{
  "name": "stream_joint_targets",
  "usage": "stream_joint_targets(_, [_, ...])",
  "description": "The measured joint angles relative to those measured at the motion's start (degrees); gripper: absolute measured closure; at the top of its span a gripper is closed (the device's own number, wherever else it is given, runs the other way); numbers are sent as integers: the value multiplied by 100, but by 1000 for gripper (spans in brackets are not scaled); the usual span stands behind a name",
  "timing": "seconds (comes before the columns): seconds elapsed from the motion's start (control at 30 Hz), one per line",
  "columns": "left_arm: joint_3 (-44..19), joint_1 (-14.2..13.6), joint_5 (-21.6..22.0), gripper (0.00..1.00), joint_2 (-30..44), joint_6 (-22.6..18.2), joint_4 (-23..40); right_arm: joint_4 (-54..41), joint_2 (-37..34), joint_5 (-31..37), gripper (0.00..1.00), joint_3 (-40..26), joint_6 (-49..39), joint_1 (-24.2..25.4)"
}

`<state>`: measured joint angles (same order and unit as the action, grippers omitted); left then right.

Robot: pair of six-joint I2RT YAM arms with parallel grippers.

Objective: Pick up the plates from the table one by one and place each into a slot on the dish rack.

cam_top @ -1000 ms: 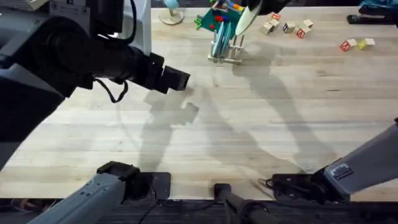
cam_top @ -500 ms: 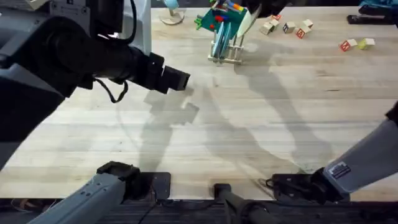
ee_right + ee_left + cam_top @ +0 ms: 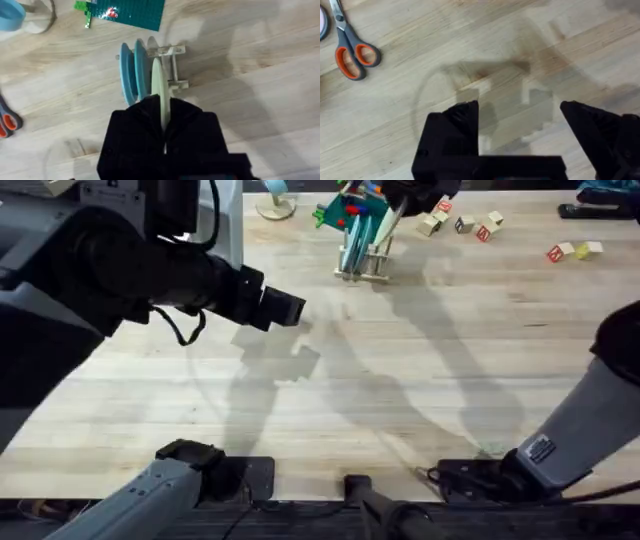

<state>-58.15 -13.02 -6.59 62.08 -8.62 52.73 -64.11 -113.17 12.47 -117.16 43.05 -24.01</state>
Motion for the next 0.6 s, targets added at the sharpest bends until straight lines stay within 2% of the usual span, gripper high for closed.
stream_joint_targets(0.6, [0,0,0,8,0,0,45,439,-633,0,968,0,-90,2])
